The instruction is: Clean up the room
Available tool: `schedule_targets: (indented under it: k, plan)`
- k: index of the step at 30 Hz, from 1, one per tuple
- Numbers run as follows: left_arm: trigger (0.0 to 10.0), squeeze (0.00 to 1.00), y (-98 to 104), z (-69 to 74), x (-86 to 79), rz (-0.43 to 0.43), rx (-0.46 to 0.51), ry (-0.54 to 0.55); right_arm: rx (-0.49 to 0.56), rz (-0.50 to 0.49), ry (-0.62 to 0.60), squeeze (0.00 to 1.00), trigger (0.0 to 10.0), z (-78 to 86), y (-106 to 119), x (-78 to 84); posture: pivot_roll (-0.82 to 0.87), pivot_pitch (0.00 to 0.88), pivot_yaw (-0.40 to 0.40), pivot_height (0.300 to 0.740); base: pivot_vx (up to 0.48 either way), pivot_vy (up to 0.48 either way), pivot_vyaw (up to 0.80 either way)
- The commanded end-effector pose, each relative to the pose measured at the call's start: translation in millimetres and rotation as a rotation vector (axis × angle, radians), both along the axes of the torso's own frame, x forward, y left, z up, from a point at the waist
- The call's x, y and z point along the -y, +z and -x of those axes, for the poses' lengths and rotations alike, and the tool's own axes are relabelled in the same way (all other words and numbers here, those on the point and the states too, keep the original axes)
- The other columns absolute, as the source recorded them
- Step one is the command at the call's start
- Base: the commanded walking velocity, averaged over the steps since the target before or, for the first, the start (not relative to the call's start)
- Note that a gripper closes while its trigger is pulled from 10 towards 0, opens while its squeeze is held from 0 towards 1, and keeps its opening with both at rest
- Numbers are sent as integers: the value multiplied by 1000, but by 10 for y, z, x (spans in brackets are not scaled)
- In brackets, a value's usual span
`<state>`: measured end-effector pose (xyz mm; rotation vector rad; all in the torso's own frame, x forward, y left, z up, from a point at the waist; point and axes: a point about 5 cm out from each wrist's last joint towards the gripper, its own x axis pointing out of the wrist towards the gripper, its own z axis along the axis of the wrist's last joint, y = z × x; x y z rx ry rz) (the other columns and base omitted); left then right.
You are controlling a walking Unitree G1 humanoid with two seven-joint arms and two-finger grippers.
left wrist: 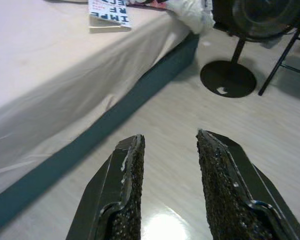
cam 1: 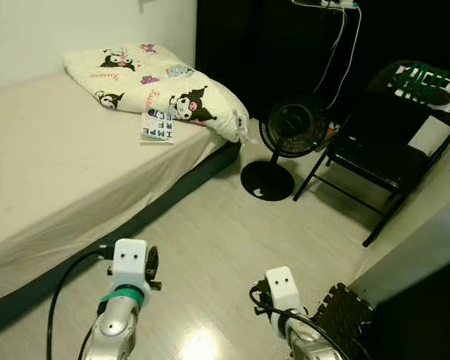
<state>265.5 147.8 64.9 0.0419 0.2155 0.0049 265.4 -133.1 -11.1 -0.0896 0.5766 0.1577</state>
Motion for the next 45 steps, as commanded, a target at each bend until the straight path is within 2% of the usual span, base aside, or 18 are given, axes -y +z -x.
schedule_targets:
  k: [1,3,4,5,8,9,13,16,17,21,23,24,27,30,31,37,45]
  plan:
    - [10000,0,-23,-31,-24,-10,-23,-13,-1,-29,-52,0,10000,42,-33,6,92,0,48,740,262,0,0]
    - [10000,0,-6,-57,-30,-12,-20,-21,19,-7,-74,0,10000,39,-22,22,93,0,60,740,272,0,0]
    - [10000,0,10,-77,-39,-16,-18,-28,59,46,-82,0,10000,29,1,38,94,0,71,740,281,0,0]
    - [10000,0,10,-77,-39,-16,-18,-28,59,46,-82,0,10000,29,1,38,94,0,71,740,281,0,0]
    - [10000,0,27,-99,-64,-19,-17,-30,103,152,-70,0,10000,26,11,45,97,0,85,740,287,0,0]
    - [10000,0,27,-99,-64,-19,-17,-30,103,152,-70,0,10000,26,11,45,97,0,85,740,289,0,0]
    - [10000,0,62,-110,-75,-50,-15,-45,130,136,-78,0,10000,29,23,32,121,0,94,740,292,0,0]
    - [10000,0,250,-159,-119,-76,29,-36,205,71,-95,0,10000,-42,130,42,168,0,110,740,290,0,0]
    - [10000,0,250,-159,-119,-76,29,-36,205,71,-95,0,10000,-42,130,42,168,0,110,740,292,0,0]
    - [10000,0,375,-256,-85,-88,62,-56,234,-40,-104,0,10000,-90,174,23,168,0,110,740,292,0,0]
    - [10000,0,375,-256,-85,-88,62,-56,234,-40,-104,0,10000,-90,174,23,168,0,110,740,296,0,0]
    - [10000,0,363,-275,-62,-59,65,-59,227,-55,-107,0,10000,-75,155,3,153,0,98,740,289,0,0]
    - [10000,0,165,-262,-62,-23,12,-43,195,-23,-126,0,10000,-29,95,-33,121,0,83,740,295,0,0]
    - [10000,0,110,-240,-100,13,-8,-9,208,12,-118,0,10000,-9,97,-45,114,0,79,740,300,0,0]
    - [10000,0,90,-217,-121,8,-21,0,215,61,-72,0,10000,21,72,-55,115,0,76,740,304,0,0]
    - [10000,0,64,-187,-138,7,-30,11,173,-14,-80,0,10000,47,16,-48,118,0,64,740,304,0,0]
    - [10000,0,-17,-106,-133,4,-39,17,153,38,-73,0,10000,34,1,-40,117,0,67,740,291,0,0]
